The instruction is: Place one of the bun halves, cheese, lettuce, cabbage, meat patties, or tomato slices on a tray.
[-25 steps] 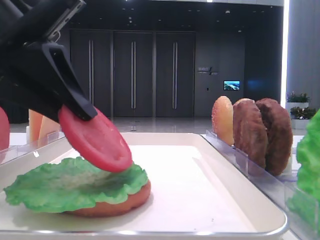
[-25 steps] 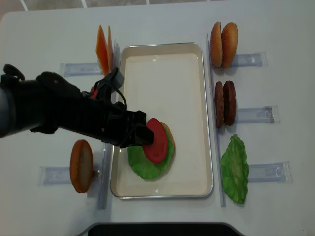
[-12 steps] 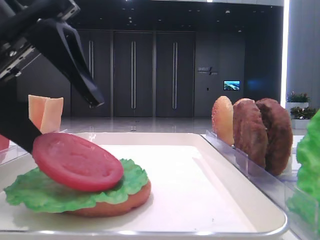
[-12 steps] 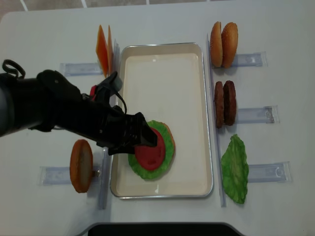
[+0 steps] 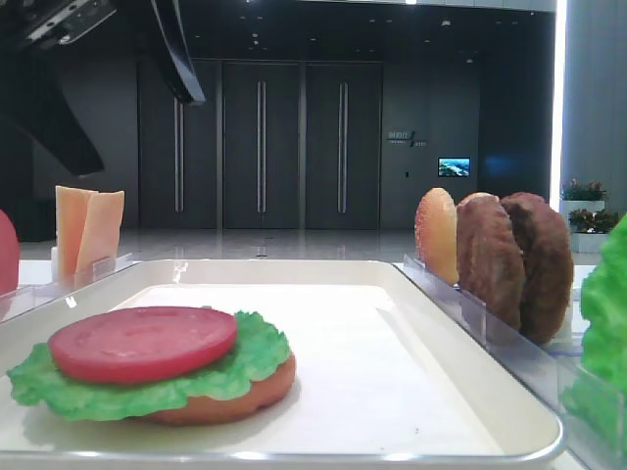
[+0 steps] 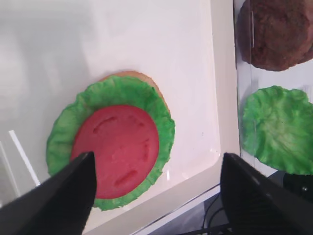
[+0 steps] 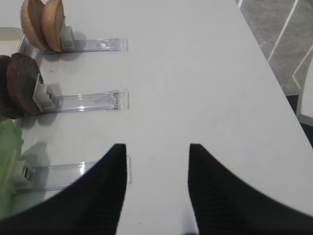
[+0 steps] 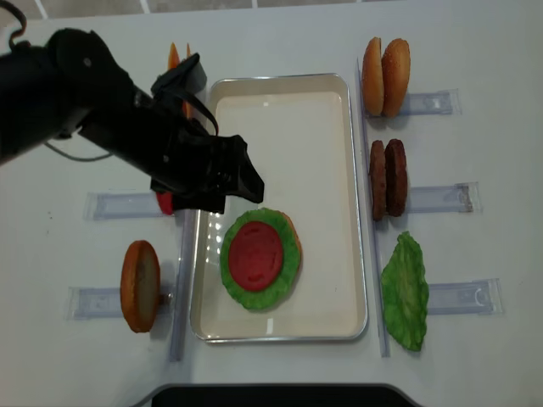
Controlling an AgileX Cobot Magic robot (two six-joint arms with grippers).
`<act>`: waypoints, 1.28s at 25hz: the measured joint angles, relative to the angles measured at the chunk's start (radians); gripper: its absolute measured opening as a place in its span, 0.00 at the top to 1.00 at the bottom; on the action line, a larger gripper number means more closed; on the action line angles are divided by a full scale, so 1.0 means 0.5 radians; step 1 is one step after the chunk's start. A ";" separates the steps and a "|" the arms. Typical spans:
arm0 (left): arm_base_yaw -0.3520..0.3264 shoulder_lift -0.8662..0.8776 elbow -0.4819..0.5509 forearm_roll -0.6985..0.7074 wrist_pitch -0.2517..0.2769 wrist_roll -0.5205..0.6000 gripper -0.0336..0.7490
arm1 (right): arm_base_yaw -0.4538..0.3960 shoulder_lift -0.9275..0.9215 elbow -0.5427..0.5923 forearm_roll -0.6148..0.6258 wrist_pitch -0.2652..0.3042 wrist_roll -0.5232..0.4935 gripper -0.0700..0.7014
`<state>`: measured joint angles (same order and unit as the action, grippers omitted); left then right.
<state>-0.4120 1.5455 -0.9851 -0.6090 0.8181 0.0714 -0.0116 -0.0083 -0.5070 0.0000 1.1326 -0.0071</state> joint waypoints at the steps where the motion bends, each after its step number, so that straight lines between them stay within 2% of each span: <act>1: 0.000 -0.002 -0.056 0.074 0.042 -0.055 0.19 | 0.000 0.000 0.000 0.000 0.000 0.000 0.53; 5: 0.000 -0.002 -0.290 0.505 0.259 -0.277 0.19 | 0.000 0.000 0.000 0.000 0.000 0.000 0.53; 8: 0.000 -0.002 -0.462 0.996 0.533 -0.434 0.20 | 0.000 0.000 0.000 0.000 0.000 0.000 0.53; 9: 0.015 -0.002 -0.519 1.138 0.653 -0.464 0.22 | 0.000 0.000 0.000 0.000 0.000 0.000 0.53; 11: 0.076 -0.002 -0.584 1.288 0.759 -0.474 0.25 | 0.000 0.000 0.000 0.000 0.000 0.000 0.53; 14: 0.265 -0.004 -0.635 1.346 0.789 -0.454 0.31 | 0.000 0.000 0.000 0.000 0.000 0.000 0.53; 20: 0.713 -0.012 -0.641 1.384 0.796 -0.287 0.33 | 0.000 0.000 0.000 0.000 0.000 0.000 0.53; 22: 0.793 -0.024 -0.641 1.395 0.798 -0.226 0.33 | 0.000 0.000 0.000 0.000 0.000 0.000 0.53; 27: 0.824 -0.081 -0.623 1.430 0.801 -0.123 0.33 | 0.000 0.000 0.000 0.000 0.000 0.000 0.53; 32: 0.824 -0.319 -0.441 1.441 0.801 -0.113 0.36 | 0.000 0.000 0.000 0.000 0.000 0.000 0.53</act>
<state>-0.0001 1.3861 -1.2055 0.1117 1.2187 0.0148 -0.0116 -0.0083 -0.5070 0.0000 1.1326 -0.0071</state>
